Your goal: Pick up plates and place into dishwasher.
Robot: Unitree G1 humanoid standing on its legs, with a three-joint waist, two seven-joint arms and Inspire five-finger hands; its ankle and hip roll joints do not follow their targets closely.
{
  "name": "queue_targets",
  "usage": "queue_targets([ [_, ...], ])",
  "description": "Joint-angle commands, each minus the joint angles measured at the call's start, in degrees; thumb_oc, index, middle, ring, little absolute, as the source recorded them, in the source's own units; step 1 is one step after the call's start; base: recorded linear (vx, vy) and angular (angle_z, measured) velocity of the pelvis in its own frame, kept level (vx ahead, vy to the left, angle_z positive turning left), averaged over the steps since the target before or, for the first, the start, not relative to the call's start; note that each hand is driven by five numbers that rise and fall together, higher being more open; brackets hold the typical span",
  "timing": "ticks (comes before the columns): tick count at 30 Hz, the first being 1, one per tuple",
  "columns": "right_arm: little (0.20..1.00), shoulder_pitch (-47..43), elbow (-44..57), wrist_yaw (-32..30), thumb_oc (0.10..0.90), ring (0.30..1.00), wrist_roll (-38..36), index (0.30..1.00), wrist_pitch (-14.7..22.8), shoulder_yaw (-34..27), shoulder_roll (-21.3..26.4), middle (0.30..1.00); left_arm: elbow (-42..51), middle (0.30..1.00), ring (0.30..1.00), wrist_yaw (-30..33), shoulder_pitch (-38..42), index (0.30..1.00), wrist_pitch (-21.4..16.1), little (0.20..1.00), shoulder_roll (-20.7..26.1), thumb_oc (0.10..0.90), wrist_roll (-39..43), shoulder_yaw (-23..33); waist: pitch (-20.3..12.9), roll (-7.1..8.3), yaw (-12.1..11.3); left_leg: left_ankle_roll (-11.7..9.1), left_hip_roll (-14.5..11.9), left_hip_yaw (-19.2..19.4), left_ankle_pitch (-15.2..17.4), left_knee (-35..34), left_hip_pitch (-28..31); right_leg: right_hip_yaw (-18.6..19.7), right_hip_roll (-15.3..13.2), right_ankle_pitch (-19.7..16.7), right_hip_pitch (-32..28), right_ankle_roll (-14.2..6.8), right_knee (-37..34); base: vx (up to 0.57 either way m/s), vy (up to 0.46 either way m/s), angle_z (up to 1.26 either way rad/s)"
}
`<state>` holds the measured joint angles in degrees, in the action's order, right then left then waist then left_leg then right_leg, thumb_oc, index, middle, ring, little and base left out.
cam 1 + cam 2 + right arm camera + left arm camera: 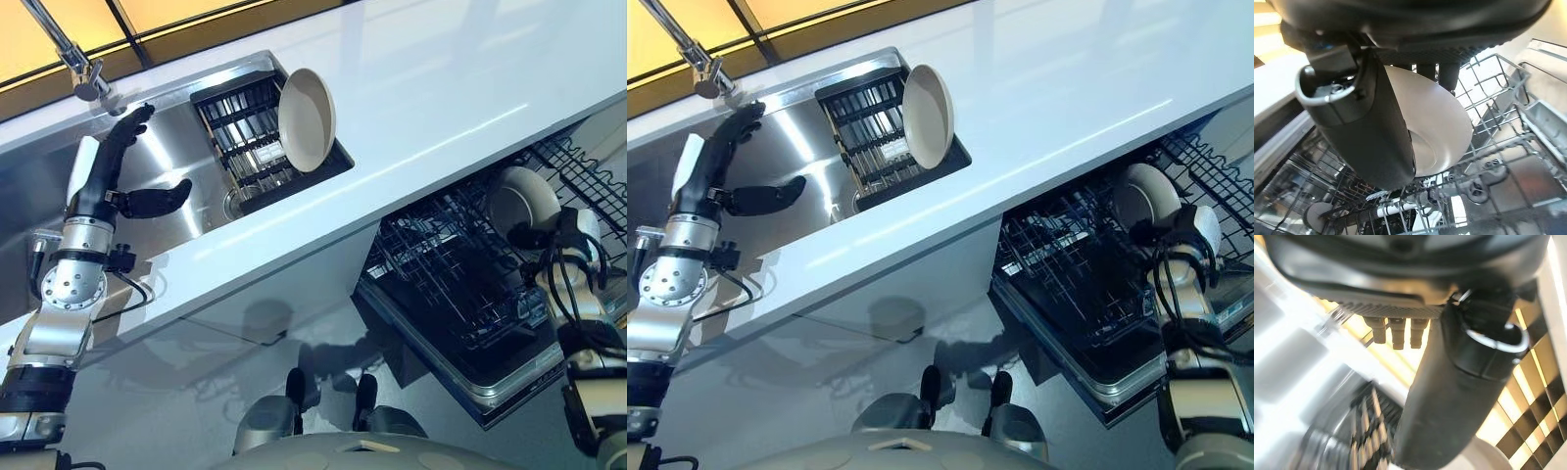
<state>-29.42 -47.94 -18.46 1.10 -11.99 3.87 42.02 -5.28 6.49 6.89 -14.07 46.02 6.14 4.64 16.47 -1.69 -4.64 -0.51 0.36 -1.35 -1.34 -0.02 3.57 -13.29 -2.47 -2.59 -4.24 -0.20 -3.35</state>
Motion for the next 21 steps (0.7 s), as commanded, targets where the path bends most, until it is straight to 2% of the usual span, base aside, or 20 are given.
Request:
queue_targets([
  [1, 0.2, -4.7, 0.0, 0.4, 0.1, 0.3, 4.1, 0.3, -0.6, 5.2, 6.6, 0.3, 3.3, 0.9, 0.9, 0.7, 9.5, 0.9, -4.7, 0.9, 4.5, 0.8, 3.6, 1.0, -2.2, -0.48, 0.3, 0.2, 1.0, 2.6, 7.0, 8.9, -4.4, -1.1, 2.8, 13.5, 2.6, 2.1, 15.4, 0.05, -0.072, -0.03],
  [7, 0.2, -8.7, -4.6, 4.4, 0.1, 0.3, 6.6, 0.3, -2.6, 8.0, 7.8, 0.3, 3.6, 0.9, 0.9, -0.1, 12.8, 0.9, -5.1, 0.9, 5.7, 0.8, 4.7, -1.2, 0.3, -1.68, 0.3, -0.1, 1.0, 2.5, 6.6, 10.7, -6.9, -0.8, 2.4, 13.7, 4.2, 2.4, 16.8, -0.02, -0.053, -0.03],
  [9, 0.9, -10.7, -5.9, 5.6, 0.8, 0.9, 8.0, 0.9, -2.6, 9.8, 8.3, 0.9, 3.5, 0.9, 0.9, 0.1, 14.3, 0.9, -5.3, 0.9, 6.5, 0.8, 5.3, -2.1, 1.5, -2.14, 0.4, -0.1, 1.0, 2.4, 6.3, 11.2, -7.8, -0.6, 2.3, 13.6, 5.3, 2.5, 17.3, -0.09, -0.015, -0.08],
  [15, 0.9, -12.9, -2.5, 4.8, 0.8, 0.9, 10.0, 0.9, -1.5, 13.5, 8.4, 0.9, 3.7, 0.9, 0.9, 1.1, 16.0, 0.9, -5.0, 0.9, 7.9, 0.8, 5.9, -3.2, 3.2, -2.72, 1.0, 0.4, 1.6, 2.5, 6.2, 11.8, -8.7, 0.2, 2.3, 13.0, 6.8, 2.7, 18.1, -0.07, 0.026, -0.09],
  [21, 0.9, -9.0, 5.1, 1.1, 0.8, 0.9, 10.0, 0.9, 2.8, 11.5, 7.3, 0.9, 3.8, 0.9, 0.9, 1.0, 14.6, 0.9, -5.2, 0.9, 6.9, 0.8, 4.4, -2.4, 2.2, -2.22, 2.1, 0.8, 2.2, 2.9, 6.0, 9.2, -6.2, 1.0, 2.6, 12.3, 5.1, 1.9, 15.9, -0.03, 0.077, -0.06],
])
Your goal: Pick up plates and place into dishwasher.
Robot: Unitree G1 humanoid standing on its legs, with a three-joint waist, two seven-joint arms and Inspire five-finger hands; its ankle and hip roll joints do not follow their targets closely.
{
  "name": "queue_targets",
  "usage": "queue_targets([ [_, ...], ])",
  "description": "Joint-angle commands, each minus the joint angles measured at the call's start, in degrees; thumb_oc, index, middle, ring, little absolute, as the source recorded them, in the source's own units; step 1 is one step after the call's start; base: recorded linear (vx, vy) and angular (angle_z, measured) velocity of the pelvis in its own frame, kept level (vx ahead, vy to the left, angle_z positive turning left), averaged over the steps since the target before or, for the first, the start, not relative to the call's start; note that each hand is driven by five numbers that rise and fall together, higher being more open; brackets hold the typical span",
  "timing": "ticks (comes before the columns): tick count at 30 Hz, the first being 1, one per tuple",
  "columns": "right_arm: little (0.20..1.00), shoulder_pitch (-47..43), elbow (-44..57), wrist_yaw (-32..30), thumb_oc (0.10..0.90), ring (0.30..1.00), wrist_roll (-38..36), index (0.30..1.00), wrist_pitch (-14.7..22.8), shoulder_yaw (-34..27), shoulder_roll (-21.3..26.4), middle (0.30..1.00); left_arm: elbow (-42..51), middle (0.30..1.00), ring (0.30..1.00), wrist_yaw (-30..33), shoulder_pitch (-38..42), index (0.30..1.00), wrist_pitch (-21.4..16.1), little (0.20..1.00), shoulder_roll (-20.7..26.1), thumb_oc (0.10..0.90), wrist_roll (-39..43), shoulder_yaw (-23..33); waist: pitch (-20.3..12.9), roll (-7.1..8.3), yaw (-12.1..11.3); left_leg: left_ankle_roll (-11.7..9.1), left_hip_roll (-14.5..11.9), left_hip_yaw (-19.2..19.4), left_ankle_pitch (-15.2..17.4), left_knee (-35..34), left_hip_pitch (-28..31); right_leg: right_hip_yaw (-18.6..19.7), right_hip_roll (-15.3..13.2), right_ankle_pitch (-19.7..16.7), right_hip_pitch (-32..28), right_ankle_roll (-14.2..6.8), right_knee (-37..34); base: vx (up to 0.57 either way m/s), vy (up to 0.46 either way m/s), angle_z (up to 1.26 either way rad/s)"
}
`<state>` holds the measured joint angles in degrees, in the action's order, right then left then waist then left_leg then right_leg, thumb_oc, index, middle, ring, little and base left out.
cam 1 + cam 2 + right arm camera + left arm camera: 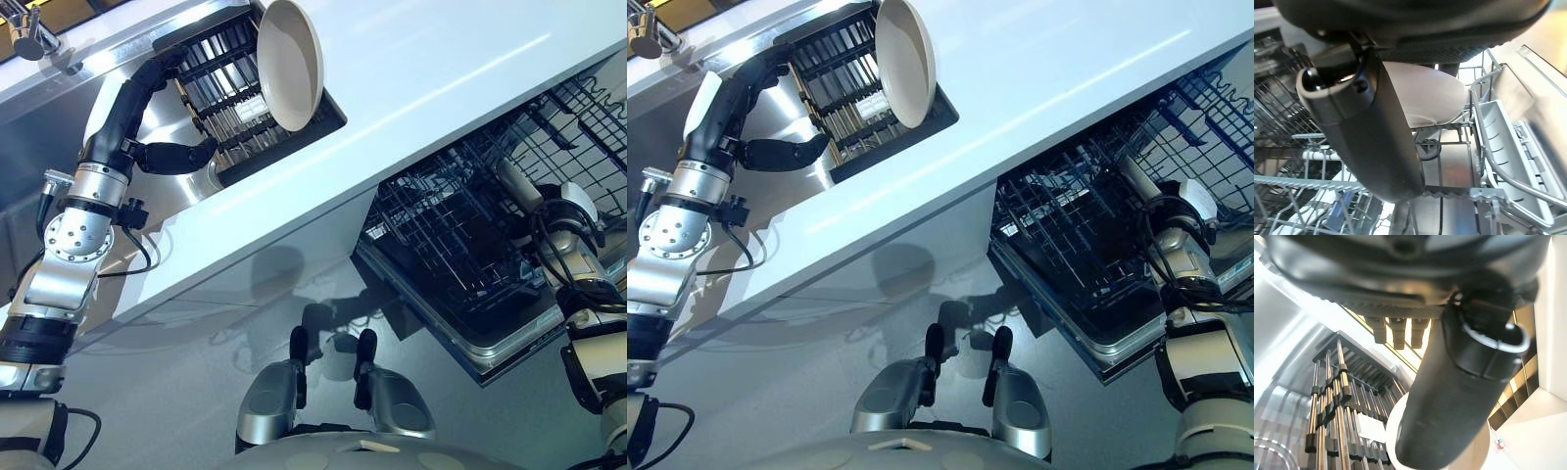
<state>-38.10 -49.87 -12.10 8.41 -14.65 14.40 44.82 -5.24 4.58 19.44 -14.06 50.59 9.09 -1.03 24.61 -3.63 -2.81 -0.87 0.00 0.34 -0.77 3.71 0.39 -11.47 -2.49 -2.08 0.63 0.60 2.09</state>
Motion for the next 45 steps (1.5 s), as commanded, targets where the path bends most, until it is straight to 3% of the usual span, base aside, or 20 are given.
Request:
queue_targets([
  [1, 0.9, 0.7, 8.4, -6.0, 0.8, 0.9, 3.7, 0.9, 6.2, 0.4, 4.3, 0.9, 3.6, 0.9, 0.9, 3.0, 1.7, 0.9, -5.3, 0.9, 1.9, 0.8, 0.8, 3.4, -6.3, -0.09, 0.5, 1.3, 2.7, 1.4, 5.5, 5.0, -2.5, -0.7, 2.6, 11.5, -0.2, 0.9, 9.9, -0.02, 0.08, -0.1],
  [11, 0.9, 9.2, 21.3, -8.7, 0.8, 0.9, 2.1, 0.9, 9.9, -7.0, 3.4, 0.9, 2.3, 0.9, 0.9, 5.1, -0.3, 0.9, -4.8, 0.9, 1.0, 0.8, -4.6, 4.8, -10.7, 1.25, 2.4, 2.5, 3.4, 3.0, 6.0, 0.5, 2.6, 0.6, 3.0, 9.9, -3.2, -1.1, 5.7, -0.05, 0.126, -0.09],
  [17, 0.9, 17.9, 32.3, -7.9, 0.8, 0.9, -4.2, 0.9, 18.0, -15.5, 0.1, 0.9, 1.5, 0.9, 0.9, 7.5, -3.0, 0.9, -4.6, 0.9, 0.5, 0.8, -10.6, 7.2, -13.9, 1.47, 4.1, 2.7, 4.1, 4.7, 6.0, -2.5, 5.0, 1.6, 2.7, 8.1, -4.4, -2.8, 2.4, -0.07, 0.197, -0.18],
  [23, 0.9, 25.9, 41.1, -2.3, 0.8, 0.9, -11.3, 0.9, 25.2, -20.5, -4.4, 0.9, -0.7, 0.9, 0.9, 10.5, -2.3, 0.9, -0.4, 0.9, 2.2, 0.8, -18.8, 8.4, -16.3, 1.09, 6.2, 3.2, 5.2, 6.3, 6.1, -4.8, 6.6, 3.1, 2.5, 5.5, -4.9, -4.4, -1.4, -0.09, 0.199, -0.18],
  [27, 0.9, 28.6, 44.7, 4.4, 0.8, 0.9, -18.3, 0.9, 27.3, -20.5, -7.7, 0.9, -4.1, 0.9, 0.9, 12.6, 0.1, 0.9, 3.5, 0.9, 6.1, 0.8, -23.5, 7.7, -17.1, 0.36, 7.7, 3.6, 5.8, 7.7, 6.2, -5.5, 7.0, 4.3, 2.1, 5.2, -4.3, -5.2, -1.1, -0.07, 0.184, -0.17],
  [33, 0.9, 32.6, 48.2, 13.1, 0.8, 0.9, -23.4, 0.9, 27.5, -18.8, -11.1, 0.9, -9.5, 0.9, 0.9, 13.3, 4.9, 0.9, 9.8, 0.9, 12.6, 0.8, -28.3, 4.1, -17.8, -0.93, 10.4, 4.3, 6.5, 9.8, 5.9, -7.2, 7.5, 6.4, 1.5, 4.1, -2.7, -6.7, -1.0, -0.04, 0.175, -0.2],
  [37, 0.9, 34.1, 51.0, 18.2, 0.8, 0.9, -24.8, 0.9, 26.6, -16.0, -11.9, 0.9, -13.7, 0.9, 0.9, 12.7, 9.0, 0.9, 13.2, 0.9, 16.7, 0.8, -32.9, -0.7, -17.7, -1.83, 12.2, 4.9, 6.9, 11.2, 5.8, -7.8, 7.5, 8.1, 1.0, 3.1, -0.7, -7.9, 0.6, -0.02, 0.152, -0.3],
  [38, 0.9, 34.2, 52.3, 20.4, 0.8, 0.9, -28.0, 0.9, 25.8, -15.2, -11.8, 0.9, -15.7, 0.9, 0.9, 11.3, 10.9, 0.9, 14.2, 0.9, 18.0, 0.8, -36.0, -2.9, -17.6, -2.06, 12.8, 5.1, 7.0, 11.9, 5.9, -7.9, 7.5, 8.8, 0.7, 2.7, 0.1, -8.3, 1.1, -0.01, 0.134, -0.3],
  [45, 0.9, 34.4, 55.8, 19.8, 0.8, 0.9, -29.0, 0.9, 27.7, -13.6, -11.3, 0.9, -22.5, 0.9, 0.9, 8.6, 19.4, 0.9, 16.4, 0.9, 20.6, 0.8, -41.8, -14.8, -17.0, -2.75, 14.4, 5.5, 7.4, 13.8, 6.5, -7.6, 7.3, 10.4, 0.2, 1.8, 1.8, -9.4, 2.2, 0.02, 0.097, -0.28],
])
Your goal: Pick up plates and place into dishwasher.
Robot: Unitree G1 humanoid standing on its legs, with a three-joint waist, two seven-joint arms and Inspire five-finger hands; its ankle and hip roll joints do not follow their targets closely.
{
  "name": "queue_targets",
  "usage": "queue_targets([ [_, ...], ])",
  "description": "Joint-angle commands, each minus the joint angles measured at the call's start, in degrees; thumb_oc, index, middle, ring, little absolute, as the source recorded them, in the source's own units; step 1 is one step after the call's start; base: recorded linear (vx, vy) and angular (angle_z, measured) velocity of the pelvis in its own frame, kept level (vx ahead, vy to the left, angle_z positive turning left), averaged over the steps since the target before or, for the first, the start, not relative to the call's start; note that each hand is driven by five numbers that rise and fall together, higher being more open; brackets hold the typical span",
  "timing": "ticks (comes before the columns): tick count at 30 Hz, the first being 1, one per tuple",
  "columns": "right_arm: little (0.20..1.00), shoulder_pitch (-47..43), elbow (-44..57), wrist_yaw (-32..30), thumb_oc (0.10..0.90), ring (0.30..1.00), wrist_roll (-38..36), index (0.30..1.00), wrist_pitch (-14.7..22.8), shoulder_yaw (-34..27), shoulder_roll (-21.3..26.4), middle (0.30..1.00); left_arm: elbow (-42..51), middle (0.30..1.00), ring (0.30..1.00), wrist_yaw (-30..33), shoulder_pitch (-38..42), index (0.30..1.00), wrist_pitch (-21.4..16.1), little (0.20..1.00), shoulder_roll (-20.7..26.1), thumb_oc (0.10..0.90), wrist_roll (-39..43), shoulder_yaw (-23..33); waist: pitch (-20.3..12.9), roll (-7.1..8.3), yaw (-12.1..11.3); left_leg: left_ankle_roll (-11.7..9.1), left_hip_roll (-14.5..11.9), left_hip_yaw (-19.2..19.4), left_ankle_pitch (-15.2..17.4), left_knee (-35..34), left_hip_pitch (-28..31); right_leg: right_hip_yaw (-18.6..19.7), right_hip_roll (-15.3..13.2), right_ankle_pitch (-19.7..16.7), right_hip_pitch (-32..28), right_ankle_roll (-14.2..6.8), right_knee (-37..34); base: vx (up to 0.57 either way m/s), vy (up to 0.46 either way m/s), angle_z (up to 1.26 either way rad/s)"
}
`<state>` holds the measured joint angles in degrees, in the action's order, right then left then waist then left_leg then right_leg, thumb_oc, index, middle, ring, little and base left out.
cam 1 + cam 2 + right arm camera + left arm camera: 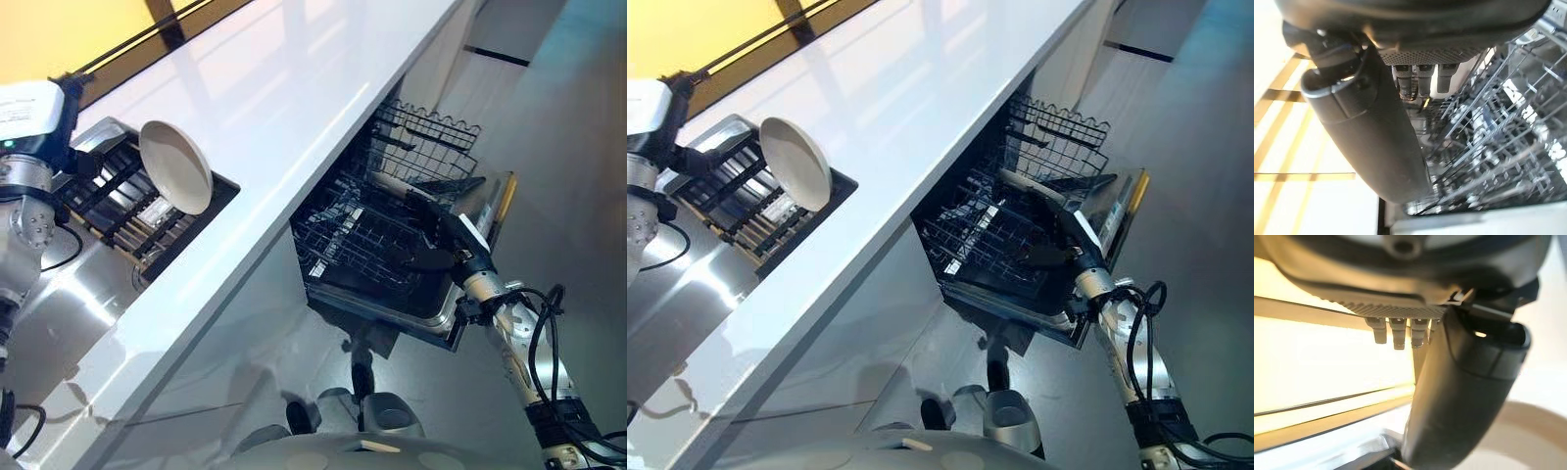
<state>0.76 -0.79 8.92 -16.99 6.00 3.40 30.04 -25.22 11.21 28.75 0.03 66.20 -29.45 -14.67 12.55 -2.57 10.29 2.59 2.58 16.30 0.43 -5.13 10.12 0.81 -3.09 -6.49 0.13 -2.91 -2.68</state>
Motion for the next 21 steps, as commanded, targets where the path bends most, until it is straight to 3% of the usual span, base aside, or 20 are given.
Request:
queue_targets([
  [1, 0.9, -4.6, 7.4, -1.7, 0.8, 0.9, -4.0, 0.9, 7.4, -2.7, 3.8, 0.9, -2.8, 0.9, 0.9, 2.0, 11.0, 0.9, 2.7, 0.9, 4.9, 0.8, -3.3, -2.6, -4.9, -3.86, 1.5, 2.1, 4.8, -2.0, 5.4, 1.2, -2.5, -1.7, 0.7, 6.0, 2.5, -6.0, 7.0, 0.04, 0.079, -0.24],
  [12, 0.9, -4.1, 10.6, -7.1, 0.8, 0.9, -2.9, 0.9, 10.2, -5.7, 4.9, 0.9, -4.7, 0.9, 0.9, 0.4, 14.8, 0.9, 3.6, 0.9, 1.6, 0.8, -8.9, -8.5, -5.2, -3.68, 2.9, 2.6, 5.2, -1.1, 6.0, 0.9, -2.3, -0.1, 0.8, 5.5, 3.7, -6.6, 7.2, 0.06, 0.051, -0.15],
  [17, 0.9, -4.1, 10.7, -8.1, 0.8, 0.9, -2.0, 0.9, 10.6, -6.8, 5.6, 0.9, -5.6, 0.9, 0.9, -5.0, 16.0, 0.9, 3.9, 0.9, 0.7, 0.8, -15.3, -11.0, -5.2, -3.64, 3.4, 2.6, 5.3, -0.7, 6.2, 0.9, -2.0, -0.2, 0.7, 5.4, 3.8, -6.7, 7.3, 0.03, 0.012, -0.05],
  [21, 0.9, -4.4, 10.6, -8.8, 0.8, 0.9, -2.4, 0.9, 10.3, -7.5, 6.6, 0.9, -7.4, 0.9, 0.9, -15.7, 17.3, 0.9, 4.7, 0.9, 1.2, 0.8, -21.4, -14.0, -5.3, -3.92, 3.6, 2.5, 5.2, -0.6, 6.2, 0.9, -1.8, -0.4, 0.7, 5.4, 3.6, -6.8, 7.3, 0.02, -0.004, -0.06],
])
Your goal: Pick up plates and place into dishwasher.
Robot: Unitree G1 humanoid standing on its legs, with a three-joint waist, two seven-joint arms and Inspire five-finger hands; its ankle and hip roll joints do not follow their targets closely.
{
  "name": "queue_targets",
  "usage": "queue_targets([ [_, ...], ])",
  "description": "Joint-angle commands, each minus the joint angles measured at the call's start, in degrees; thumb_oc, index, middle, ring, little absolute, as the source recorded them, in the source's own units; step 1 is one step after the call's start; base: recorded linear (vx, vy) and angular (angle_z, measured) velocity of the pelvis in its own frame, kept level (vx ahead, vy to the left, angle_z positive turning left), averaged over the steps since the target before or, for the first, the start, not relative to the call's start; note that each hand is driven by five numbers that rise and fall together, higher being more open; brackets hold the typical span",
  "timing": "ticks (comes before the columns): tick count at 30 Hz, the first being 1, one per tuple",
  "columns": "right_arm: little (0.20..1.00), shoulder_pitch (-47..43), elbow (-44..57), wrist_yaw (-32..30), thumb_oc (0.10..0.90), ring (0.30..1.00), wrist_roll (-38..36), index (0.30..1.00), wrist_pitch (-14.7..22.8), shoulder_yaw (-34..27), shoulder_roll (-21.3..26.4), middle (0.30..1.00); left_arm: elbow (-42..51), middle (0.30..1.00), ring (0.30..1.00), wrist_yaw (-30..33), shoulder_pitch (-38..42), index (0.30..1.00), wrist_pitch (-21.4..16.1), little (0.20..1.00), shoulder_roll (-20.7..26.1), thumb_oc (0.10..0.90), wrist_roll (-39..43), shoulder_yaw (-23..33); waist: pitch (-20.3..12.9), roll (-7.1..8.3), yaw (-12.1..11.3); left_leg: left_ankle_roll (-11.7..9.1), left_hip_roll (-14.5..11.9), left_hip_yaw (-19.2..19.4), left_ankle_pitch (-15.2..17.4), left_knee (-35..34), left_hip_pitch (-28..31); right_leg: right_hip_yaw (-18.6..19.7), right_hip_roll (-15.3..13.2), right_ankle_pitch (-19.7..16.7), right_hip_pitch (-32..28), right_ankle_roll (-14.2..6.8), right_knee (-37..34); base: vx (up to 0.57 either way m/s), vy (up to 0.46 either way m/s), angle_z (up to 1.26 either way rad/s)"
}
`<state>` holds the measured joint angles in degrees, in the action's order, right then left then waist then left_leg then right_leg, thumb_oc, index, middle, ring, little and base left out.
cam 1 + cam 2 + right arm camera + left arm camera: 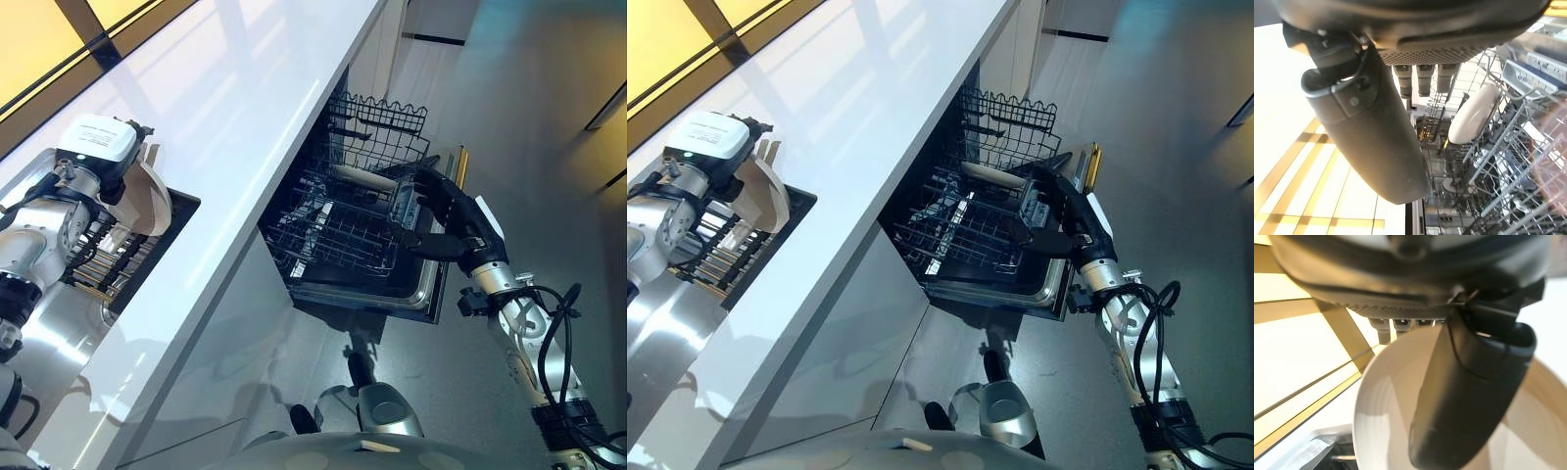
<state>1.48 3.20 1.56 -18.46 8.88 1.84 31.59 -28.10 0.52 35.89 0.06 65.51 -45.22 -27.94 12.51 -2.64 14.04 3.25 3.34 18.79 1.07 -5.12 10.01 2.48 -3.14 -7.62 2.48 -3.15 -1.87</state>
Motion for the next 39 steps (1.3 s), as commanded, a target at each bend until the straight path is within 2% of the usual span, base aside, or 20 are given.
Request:
queue_targets([
  [1, 0.9, -5.4, 6.5, -1.5, 0.8, 0.9, -1.2, 0.9, 7.3, -6.0, 5.2, 0.9, -4.7, 0.851, 0.851, -7.1, 10.5, 0.851, 5.0, 0.842, 2.0, 0.742, -7.2, -1.4, -5.3, -3.9, -0.2, 1.9, 4.4, -3.1, 5.6, 1.0, -1.7, -2.1, 0.8, 6.5, 1.1, -6.6, 6.3, 0.01, -0.011, -0.04],
  [2, 0.9, -5.6, 6.6, -2.1, 0.8, 0.9, -1.0, 0.9, 7.2, -6.0, 5.4, 0.9, -5.3, 0.773, 0.773, -9.4, 11.0, 0.773, 4.7, 0.752, 2.0, 0.652, -8.3, -2.2, -5.3, -3.96, -0.3, 1.8, 4.4, -3.1, 5.6, 1.0, -1.7, -2.2, 0.8, 6.6, 1.0, -6.6, 6.2, 0.01, -0.018, -0.04],
  [3, 0.9, -5.9, 6.5, -2.4, 0.8, 0.9, -1.2, 0.9, 7.1, -6.1, 5.8, 0.9, -5.7, 0.604, 0.604, -12.1, 11.9, 0.604, 4.6, 0.554, 2.4, 0.454, -9.1, -3.2, -5.3, -4.04, -0.3, 1.8, 4.4, -3.2, 5.7, 1.1, -1.6, -2.2, 0.9, 6.6, 0.8, -6.6, 6.1, 0.0, -0.028, -0.04],
  [4, 0.9, -6.2, 6.7, -2.7, 0.8, 0.9, -1.9, 0.9, 6.7, -6.0, 6.1, 0.9, -5.9, 0.566, 0.566, -13.9, 12.7, 0.566, 4.4, 0.51, 2.6, 0.41, -10.2, -4.2, -5.3, -4.07, -0.4, 1.8, 4.4, -3.2, 5.7, 1.1, -1.6, -2.3, 0.9, 6.6, 0.7, -6.5, 6.0, 0.0, -0.036, -0.02],
  [6, 0.9, -6.7, 6.7, -3.5, 0.8, 0.9, -2.7, 0.9, 6.6, -5.9, 6.4, 0.9, -6.9, 0.3, 0.3, -15.6, 14.0, 0.3, 3.0, 0.2, 3.1, 0.1, -11.1, -5.8, -5.4, -4.14, -0.5, 1.7, 4.3, -3.3, 5.7, 1.2, -1.6, -2.4, 1.0, 6.7, 0.5, -6.5, 5.9, 0.0, -0.04, -0.02],
  [8, 0.9, -7.0, 6.7, -4.0, 0.8, 0.9, -3.6, 0.9, 6.5, -5.8, 6.7, 0.9, -7.3, 0.3, 0.3, -15.5, 15.0, 0.3, 1.2, 0.2, 3.5, 0.1, -12.8, -6.9, -5.5, -4.2, -0.7, 1.6, 4.2, -3.5, 5.6, 1.2, -1.6, -2.5, 1.1, 6.9, 0.2, -6.3, 5.6, -0.01, -0.044, -0.02],
  [11, 0.9, -7.9, 6.5, -4.0, 0.8, 0.9, -9.0, 0.9, 6.4, -5.5, 6.7, 0.9, -8.1, 0.3, 0.3, -12.5, 17.2, 0.3, -1.3, 0.2, 4.0, 0.1, -15.9, -9.5, -5.7, -4.22, -1.0, 1.5, 4.1, -3.8, 5.5, 1.0, -1.6, -2.9, 1.2, 7.1, -0.3, -6.2, 5.2, -0.03, -0.056, 0.0],
  [13, 0.9, -8.4, 6.4, -3.7, 0.8, 0.9, -13.4, 0.9, 6.3, -5.7, 6.2, 0.9, -8.0, 0.3, 0.3, -9.2, 18.1, 0.3, -2.1, 0.2, 4.3, 0.1, -17.3, -10.8, -5.9, -4.11, -1.3, 1.4, 4.1, -4.1, 5.5, 1.0, -1.5, -3.2, 1.3, 7.1, -0.6, -6.1, 5.0, -0.02, -0.057, 0.02],
  [14, 0.9, -8.6, 6.3, -3.9, 0.8, 0.9, -17.3, 0.9, 6.5, -5.7, 5.3, 0.9, -8.1, 0.3, 0.3, -5.6, 18.3, 0.3, -2.5, 0.2, 4.4, 0.1, -17.2, -11.1, -6.1, -4.06, -1.5, 1.3, 4.0, -4.2, 5.4, 0.8, -1.4, -3.4, 1.4, 7.2, -0.7, -6.0, 4.8, -0.03, -0.064, 0.05],
  [17, 0.9, -9.0, 5.8, -5.0, 0.8, 0.9, -19.8, 0.9, 7.7, -6.4, 4.3, 0.9, -6.8, 0.3, 0.3, 0.9, 18.0, 0.3, -2.2, 0.2, 4.5, 0.1, -16.4, -11.2, -6.4, -3.8, -2.1, 1.1, 3.8, -4.4, 5.2, 0.7, -1.4, -4.0, 1.4, 7.5, -1.3, -5.8, 4.3, -0.03, -0.059, 0.08],
  [22, 0.9, -9.5, 5.4, -9.2, 0.8, 0.9, -18.4, 0.9, 11.9, -8.5, 3.6, 0.9, 0.2, 0.3, 0.3, 11.5, 16.5, 0.3, -0.7, 0.2, 5.3, 0.1, -8.8, -8.8, -7.3, -3.06, -3.6, 0.9, 3.3, -5.7, 4.9, 0.4, -1.4, -5.0, 1.9, 8.6, -2.6, -5.1, 3.6, -0.03, -0.07, 0.14],
  [25, 0.9, -10.0, 5.6, -11.7, 0.8, 0.9, -14.8, 0.9, 13.7, -10.5, 4.0, 0.9, 5.4, 0.3, 0.3, 15.9, 13.9, 0.3, 0.0, 0.2, 6.2, 0.1, -3.2, -4.3, -7.9, -2.27, -4.9, 0.9, 3.1, -6.9, 4.8, 0.4, -1.5, -5.6, 2.3, 9.3, -3.4, -4.5, 3.5, -0.03, -0.085, 0.22],
  [29, 0.9, -11.1, 5.9, -15.1, 0.8, 0.9, -7.7, 0.9, 15.3, -12.6, 6.0, 0.9, 10.1, 0.3, 0.3, 20.3, 7.7, 0.3, 0.8, 0.2, 6.5, 0.1, 2.9, 4.7, -8.4, -1.2, -6.7, 0.8, 2.7, -8.6, 4.5, 0.4, -1.7, -6.4, 2.7, 10.2, -4.0, -3.7, 3.6, -0.04, -0.091, 0.23],
  [34, 0.9, -12.3, 6.2, -17.6, 0.8, 0.9, -0.6, 0.9, 15.9, -14.9, 8.5, 0.9, 15.6, 0.3, 0.3, 25.4, -4.5, 0.3, 1.3, 0.2, 6.4, 0.1, 6.2, 19.5, -8.9, -0.02, -9.4, 0.4, 2.4, -10.7, 4.2, 0.4, -1.6, -7.8, 3.2, 10.8, -5.2, -2.8, 3.0, -0.04, -0.117, 0.23],
  [35, 0.9, -12.6, 6.1, -18.0, 0.8, 0.9, 1.7, 0.9, 16.3, -15.3, 9.1, 0.9, 16.7, 0.3, 0.3, 27.4, -8.5, 0.3, 1.5, 0.2, 6.0, 0.1, 7.8, 24.2, -9.0, 0.18, -10.1, 0.2, 2.4, -11.2, 4.2, 0.5, -1.7, -8.4, 3.3, 10.7, -5.8, -2.5, 2.4, -0.04, -0.111, 0.21],
  [36, 0.9, -12.6, 6.2, -18.4, 0.8, 0.9, 2.7, 0.9, 16.3, -15.5, 9.4, 0.9, 17.2, 0.3, 0.3, 28.3, -9.9, 0.3, 1.5, 0.2, 5.8, 0.1, 8.6, 25.7, -9.0, 0.31, -10.4, 0.1, 2.4, -11.4, 4.1, 0.4, -1.7, -8.5, 3.4, 10.7, -5.9, -2.5, 2.1, -0.03, -0.109, 0.25],
  [39, 0.9, -12.9, 6.6, -20.7, 0.8, 0.9, 9.6, 0.9, 16.5, -16.1, 11.2, 0.9, 19.8, 0.3, 0.3, 32.0, -18.1, 0.3, -0.1, 0.2, 3.2, 0.1, 12.5, 35.3, -9.2, 0.79, -11.8, -0.4, 2.1, -12.3, 3.8, 0.4, -1.8, -9.6, 3.6, 10.4, -6.7, -2.0, 0.7, -0.03, -0.099, 0.28],
])
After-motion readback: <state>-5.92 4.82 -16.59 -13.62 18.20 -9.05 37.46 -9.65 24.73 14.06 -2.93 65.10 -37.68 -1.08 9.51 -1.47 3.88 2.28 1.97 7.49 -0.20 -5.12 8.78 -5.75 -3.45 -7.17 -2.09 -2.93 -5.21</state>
